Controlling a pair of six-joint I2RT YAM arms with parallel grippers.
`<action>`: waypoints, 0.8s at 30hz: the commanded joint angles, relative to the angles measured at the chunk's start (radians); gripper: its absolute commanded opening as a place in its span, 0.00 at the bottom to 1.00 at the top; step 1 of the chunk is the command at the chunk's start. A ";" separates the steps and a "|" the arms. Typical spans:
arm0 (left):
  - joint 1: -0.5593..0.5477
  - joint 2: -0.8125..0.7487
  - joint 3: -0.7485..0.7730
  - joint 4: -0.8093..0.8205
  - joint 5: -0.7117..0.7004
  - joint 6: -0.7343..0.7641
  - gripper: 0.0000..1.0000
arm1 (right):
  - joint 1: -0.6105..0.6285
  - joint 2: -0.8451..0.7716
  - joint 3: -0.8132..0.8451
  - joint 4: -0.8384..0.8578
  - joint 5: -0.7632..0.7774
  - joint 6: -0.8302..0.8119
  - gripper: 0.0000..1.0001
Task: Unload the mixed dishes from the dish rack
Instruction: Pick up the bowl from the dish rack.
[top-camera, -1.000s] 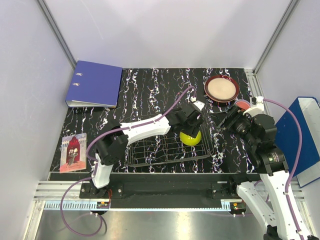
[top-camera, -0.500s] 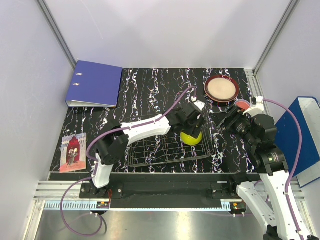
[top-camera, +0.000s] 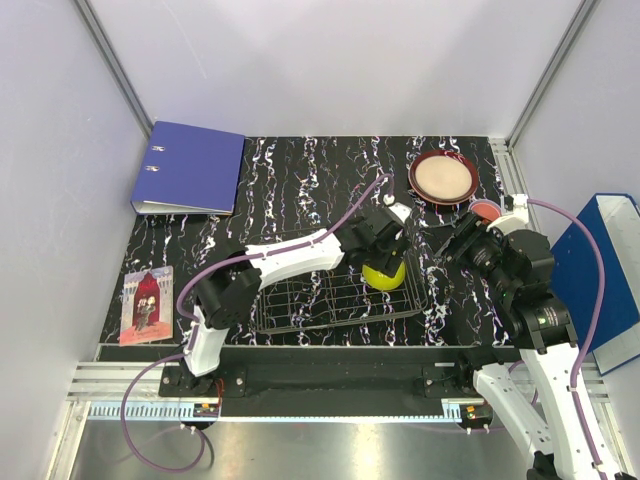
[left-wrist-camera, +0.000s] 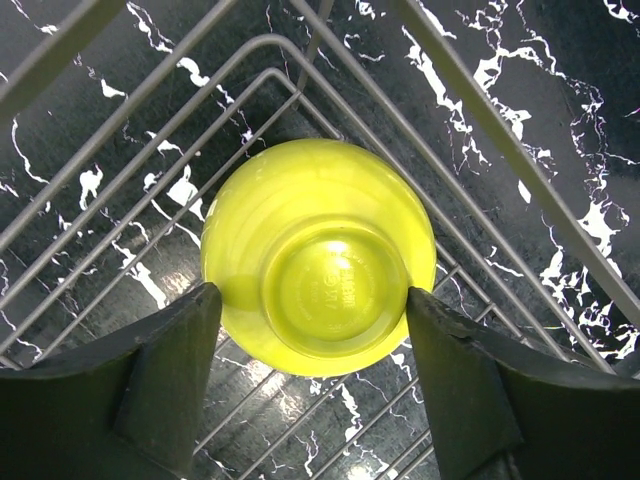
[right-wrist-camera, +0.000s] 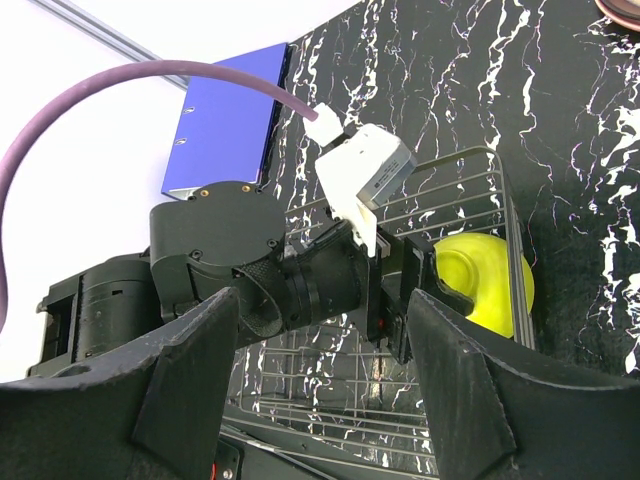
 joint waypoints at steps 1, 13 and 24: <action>-0.005 0.012 0.028 0.012 -0.010 0.030 0.73 | 0.006 -0.006 0.011 0.009 0.023 -0.016 0.76; -0.021 0.026 0.023 0.033 -0.002 0.056 0.58 | 0.006 -0.006 0.008 0.005 0.023 -0.016 0.76; -0.024 0.020 0.002 0.046 0.009 0.064 0.13 | 0.008 -0.001 0.008 0.004 0.024 -0.017 0.76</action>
